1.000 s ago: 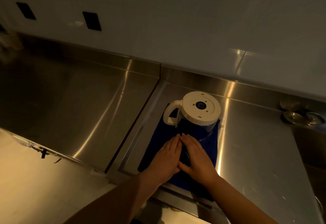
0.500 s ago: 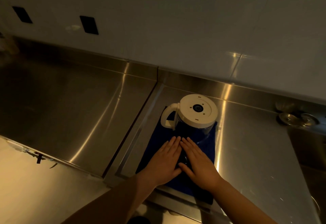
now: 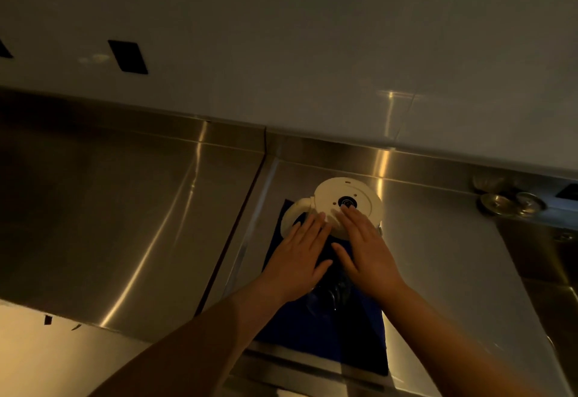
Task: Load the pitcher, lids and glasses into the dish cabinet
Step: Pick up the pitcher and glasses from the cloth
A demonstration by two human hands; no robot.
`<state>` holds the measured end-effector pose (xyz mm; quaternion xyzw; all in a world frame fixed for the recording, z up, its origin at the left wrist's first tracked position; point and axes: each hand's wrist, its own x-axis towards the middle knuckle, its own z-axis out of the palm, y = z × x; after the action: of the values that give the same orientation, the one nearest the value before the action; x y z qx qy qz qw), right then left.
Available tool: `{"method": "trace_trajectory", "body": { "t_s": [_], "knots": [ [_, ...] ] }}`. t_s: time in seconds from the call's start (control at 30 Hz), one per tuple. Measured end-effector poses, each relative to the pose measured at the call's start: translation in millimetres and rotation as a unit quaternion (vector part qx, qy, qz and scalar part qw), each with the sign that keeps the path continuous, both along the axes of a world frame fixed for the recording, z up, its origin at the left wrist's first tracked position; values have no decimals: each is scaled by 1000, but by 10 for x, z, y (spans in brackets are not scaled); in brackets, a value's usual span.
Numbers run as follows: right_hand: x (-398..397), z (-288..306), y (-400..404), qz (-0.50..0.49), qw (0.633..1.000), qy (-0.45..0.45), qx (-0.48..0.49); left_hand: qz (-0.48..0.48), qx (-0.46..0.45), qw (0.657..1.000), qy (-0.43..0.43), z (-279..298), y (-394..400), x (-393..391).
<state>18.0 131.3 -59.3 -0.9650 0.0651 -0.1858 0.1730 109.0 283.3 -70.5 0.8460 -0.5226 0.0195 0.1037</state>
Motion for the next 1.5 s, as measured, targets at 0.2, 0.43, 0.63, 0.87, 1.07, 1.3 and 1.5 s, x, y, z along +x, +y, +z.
{"method": "trace_trajectory", "body": {
  "t_s": [0.2, 0.43, 0.63, 0.87, 1.07, 1.3, 1.5],
  "knots": [
    [85, -31, -44, -33, 998, 39, -41, -22, 17, 1000, 5, 51, -195, 299],
    [113, -72, -30, -60, 996, 28, -66, -36, 51, 998, -17, 16, -236, 469],
    [191, -74, 30, -105, 994, -21, -21, -59, 54, 997, -8, 9, -238, 593],
    [216, -109, 53, -123, 992, -31, -6, -71, 37, 997, -4, -88, -251, 724],
    [200, -98, 66, -124, 992, -35, -7, -46, 18, 999, 5, -130, -245, 719],
    [195, -40, 65, -115, 993, -28, -8, -23, 1, 999, 40, -113, -300, 771],
    [419, 123, -42, -22, 994, 85, -66, -12, -11, 999, 39, -100, -334, 727]
  ]
}}
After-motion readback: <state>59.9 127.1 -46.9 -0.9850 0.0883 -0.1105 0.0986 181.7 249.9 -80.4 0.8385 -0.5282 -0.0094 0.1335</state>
